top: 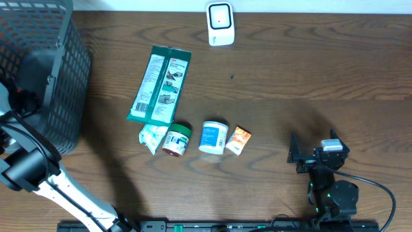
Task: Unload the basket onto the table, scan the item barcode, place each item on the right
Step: 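Move the left gripper into the basket toward the red Nescafé stick, then grasp the red Nescafé stick and lift it out with left gripper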
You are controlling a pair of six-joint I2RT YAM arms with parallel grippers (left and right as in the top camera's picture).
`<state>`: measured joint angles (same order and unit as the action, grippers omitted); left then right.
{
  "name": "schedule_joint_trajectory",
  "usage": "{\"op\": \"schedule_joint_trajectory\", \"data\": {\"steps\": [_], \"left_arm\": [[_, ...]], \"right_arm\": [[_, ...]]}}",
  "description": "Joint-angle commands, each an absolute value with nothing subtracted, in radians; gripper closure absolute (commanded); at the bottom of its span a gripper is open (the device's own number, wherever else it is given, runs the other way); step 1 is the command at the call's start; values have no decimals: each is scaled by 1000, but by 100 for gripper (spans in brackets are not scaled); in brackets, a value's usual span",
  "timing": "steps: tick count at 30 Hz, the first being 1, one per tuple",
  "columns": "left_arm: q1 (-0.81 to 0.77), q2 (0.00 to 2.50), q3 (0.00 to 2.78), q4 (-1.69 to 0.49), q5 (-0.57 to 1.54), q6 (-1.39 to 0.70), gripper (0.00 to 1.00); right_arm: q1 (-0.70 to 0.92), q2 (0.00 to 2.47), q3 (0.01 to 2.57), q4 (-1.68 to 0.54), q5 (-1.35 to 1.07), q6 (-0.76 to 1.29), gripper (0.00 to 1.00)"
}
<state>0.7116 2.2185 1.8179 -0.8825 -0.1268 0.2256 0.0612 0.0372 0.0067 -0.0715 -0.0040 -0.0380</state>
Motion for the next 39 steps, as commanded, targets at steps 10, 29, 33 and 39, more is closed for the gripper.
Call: {"op": "schedule_joint_trajectory", "data": {"steps": [10,29,33,39], "left_arm": [[760,2238,1760,-754,-24,298,12],[815,2236,1663,-701,329,335,78],[815,2196,1682,-698,329,244,93],[812,2018,1698,-682,387,116,93]], "right_arm": [[53,33,6,-77,-5,-42,1],[53,33,6,-77,-5,-42,1],[53,33,6,-77,-5,-42,1],[53,33,6,-77,-5,-42,1]]}}
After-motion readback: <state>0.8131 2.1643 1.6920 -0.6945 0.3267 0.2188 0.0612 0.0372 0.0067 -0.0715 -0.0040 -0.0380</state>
